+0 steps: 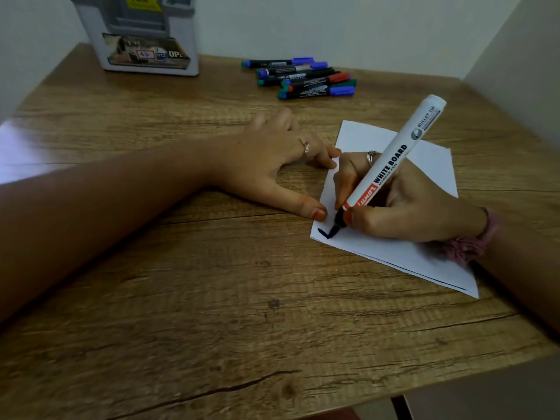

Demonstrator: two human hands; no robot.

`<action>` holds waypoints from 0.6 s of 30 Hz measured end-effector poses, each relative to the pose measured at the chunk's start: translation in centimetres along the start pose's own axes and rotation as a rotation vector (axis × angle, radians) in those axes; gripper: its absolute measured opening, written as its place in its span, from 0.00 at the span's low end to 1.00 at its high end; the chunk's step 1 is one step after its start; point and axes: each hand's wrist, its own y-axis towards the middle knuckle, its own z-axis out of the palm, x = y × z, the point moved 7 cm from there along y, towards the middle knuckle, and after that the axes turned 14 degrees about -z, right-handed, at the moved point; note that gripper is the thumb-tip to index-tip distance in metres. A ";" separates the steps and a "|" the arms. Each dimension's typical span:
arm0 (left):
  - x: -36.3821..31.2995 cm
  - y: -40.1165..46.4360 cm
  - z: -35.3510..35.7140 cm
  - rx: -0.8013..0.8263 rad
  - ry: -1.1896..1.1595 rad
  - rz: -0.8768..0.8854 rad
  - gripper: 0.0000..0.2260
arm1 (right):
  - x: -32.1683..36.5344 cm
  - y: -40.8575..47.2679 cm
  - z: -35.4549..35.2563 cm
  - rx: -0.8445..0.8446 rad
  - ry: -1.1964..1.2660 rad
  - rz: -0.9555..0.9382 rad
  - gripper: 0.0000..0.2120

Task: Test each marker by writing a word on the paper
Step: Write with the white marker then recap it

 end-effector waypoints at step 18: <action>1.0 0.8 0.8 -0.003 0.005 -0.008 0.26 | -0.1 0.0 -0.7 -0.088 -0.060 -0.009 0.08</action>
